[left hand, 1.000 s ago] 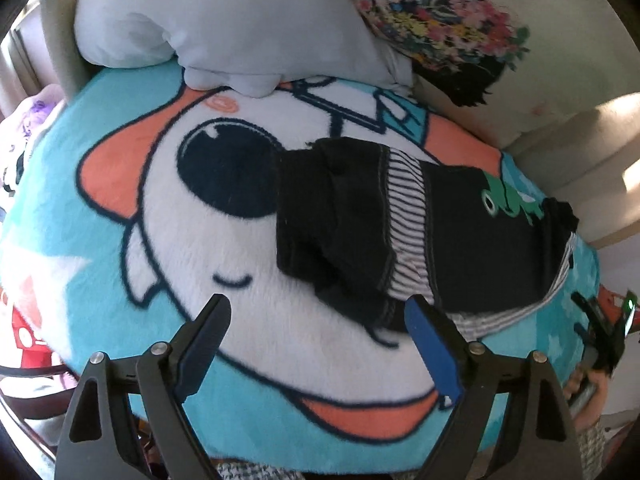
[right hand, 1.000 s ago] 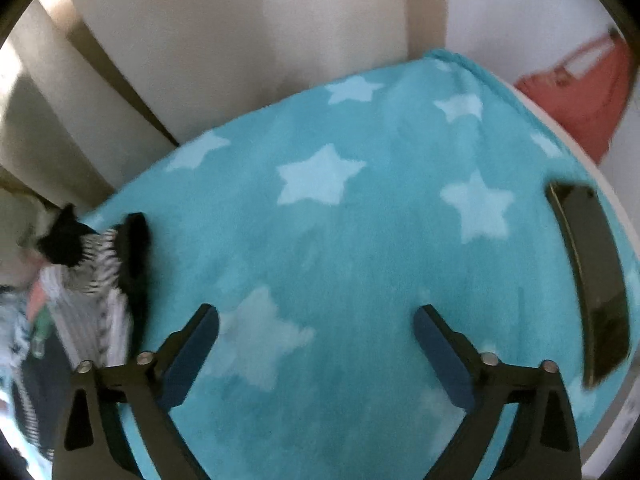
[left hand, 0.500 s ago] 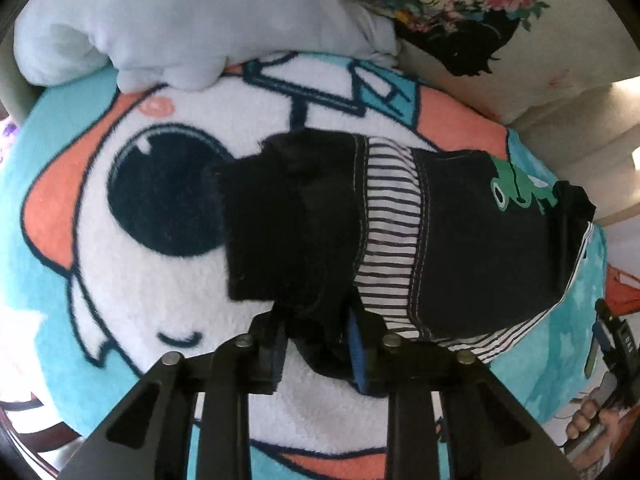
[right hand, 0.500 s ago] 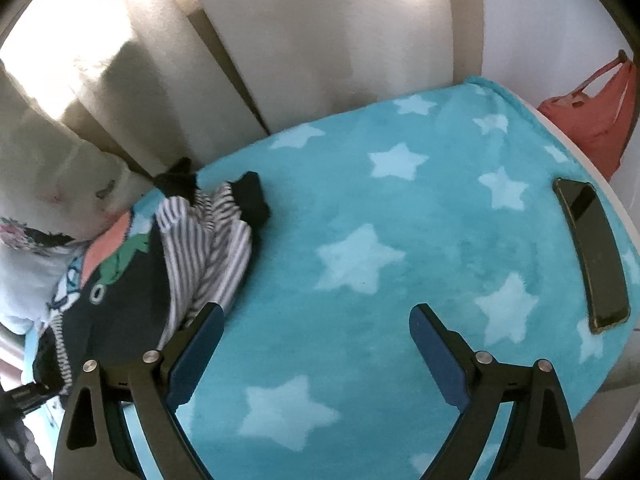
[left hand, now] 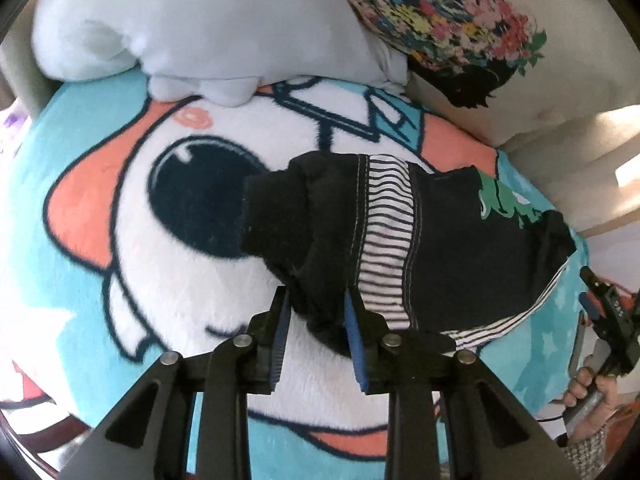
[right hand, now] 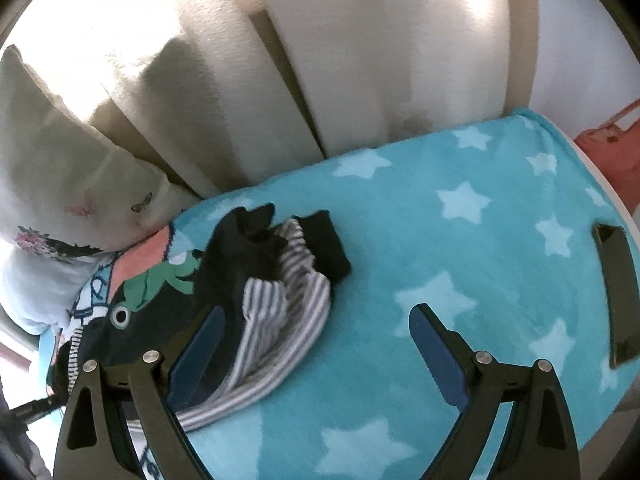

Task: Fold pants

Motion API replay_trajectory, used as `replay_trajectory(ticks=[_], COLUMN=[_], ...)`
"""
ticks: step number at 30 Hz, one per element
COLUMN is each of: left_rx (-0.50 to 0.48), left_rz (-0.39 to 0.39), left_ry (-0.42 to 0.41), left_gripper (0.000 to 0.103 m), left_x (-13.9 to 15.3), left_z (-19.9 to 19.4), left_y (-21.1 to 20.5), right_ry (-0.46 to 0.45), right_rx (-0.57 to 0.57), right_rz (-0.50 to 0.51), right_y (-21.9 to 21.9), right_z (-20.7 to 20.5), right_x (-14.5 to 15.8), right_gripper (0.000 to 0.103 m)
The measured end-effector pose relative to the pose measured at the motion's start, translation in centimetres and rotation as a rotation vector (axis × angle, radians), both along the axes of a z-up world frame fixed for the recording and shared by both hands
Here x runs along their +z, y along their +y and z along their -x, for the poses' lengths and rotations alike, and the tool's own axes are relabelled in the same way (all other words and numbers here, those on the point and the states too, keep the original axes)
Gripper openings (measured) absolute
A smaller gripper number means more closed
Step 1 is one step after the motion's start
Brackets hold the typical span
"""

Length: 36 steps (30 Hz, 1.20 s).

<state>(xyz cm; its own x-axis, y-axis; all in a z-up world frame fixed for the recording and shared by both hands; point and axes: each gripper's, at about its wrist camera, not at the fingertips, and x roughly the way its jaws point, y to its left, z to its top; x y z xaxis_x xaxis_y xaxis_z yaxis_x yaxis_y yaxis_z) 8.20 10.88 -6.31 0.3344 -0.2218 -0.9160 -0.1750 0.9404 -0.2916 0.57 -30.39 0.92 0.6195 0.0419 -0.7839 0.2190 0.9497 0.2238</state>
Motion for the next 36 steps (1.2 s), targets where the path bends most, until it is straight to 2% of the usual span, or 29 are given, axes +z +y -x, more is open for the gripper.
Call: replay_trajectory(ticks=[4,6,7,10,12,13,14,16,20,27,31,36], left_rx=[0.045,0.056,0.059,0.051,0.028,0.023,0.021,0.035,0.071,0.118,0.163,0.251], left_rz=[0.043,0.062,0.073,0.086,0.064,0.047,0.049,0.079,0.162,0.257,0.264,0.223], left_ry=[-0.017,-0.027,-0.031,-0.037,-0.031,-0.016,0.002,0.011,-0.007,-0.044,-0.051,-0.041], left_gripper=[0.026,0.026,0.026,0.029,0.028,0.012,0.002,0.002,0.002,0.002,0.002,0.002], left_x=[0.4,0.6,0.8,0.9,0.5,0.2,-0.1,-0.3,0.6,2.8,3.5,2.8], left_z=[0.4,0.5,0.4,0.0,-0.7,-0.9,-1.2,-1.1,-0.4,-1.6,-5.4,-11.6], left_y=[0.5,0.8,0.9,0.4,-0.3,-0.6,-0.7,-0.4,0.7,1.6,2.5,4.2], right_ry=[0.018,0.037,0.052,0.094,0.131,0.159,0.179,0.172,0.136,0.076,0.070,0.090], right_rx=[0.043,0.058,0.067,0.099,0.123,0.128,0.125,0.118,0.111,0.115,0.104,0.075], right_rz=[-0.009,-0.003,-0.002,-0.045,-0.079,-0.095,-0.118,-0.178,-0.288,-0.390,-0.409,-0.369], right_y=[0.8,1.3,1.6,2.1,2.5,2.5,2.4,1.7,0.1,-1.2,-0.9,1.1], right_z=[-2.0,-3.1,-3.6,-4.7,-5.4,-5.7,-5.8,-5.4,-4.2,-4.2,-8.0,-16.2], right_x=[-0.2,-0.8,-1.2,-2.4,-3.4,-4.0,-4.4,-4.2,-2.4,1.2,2.5,2.6], right_gripper=[0.088,0.079,0.071,0.060,0.038,0.017,0.013,0.009,0.007,0.007,0.007,0.008])
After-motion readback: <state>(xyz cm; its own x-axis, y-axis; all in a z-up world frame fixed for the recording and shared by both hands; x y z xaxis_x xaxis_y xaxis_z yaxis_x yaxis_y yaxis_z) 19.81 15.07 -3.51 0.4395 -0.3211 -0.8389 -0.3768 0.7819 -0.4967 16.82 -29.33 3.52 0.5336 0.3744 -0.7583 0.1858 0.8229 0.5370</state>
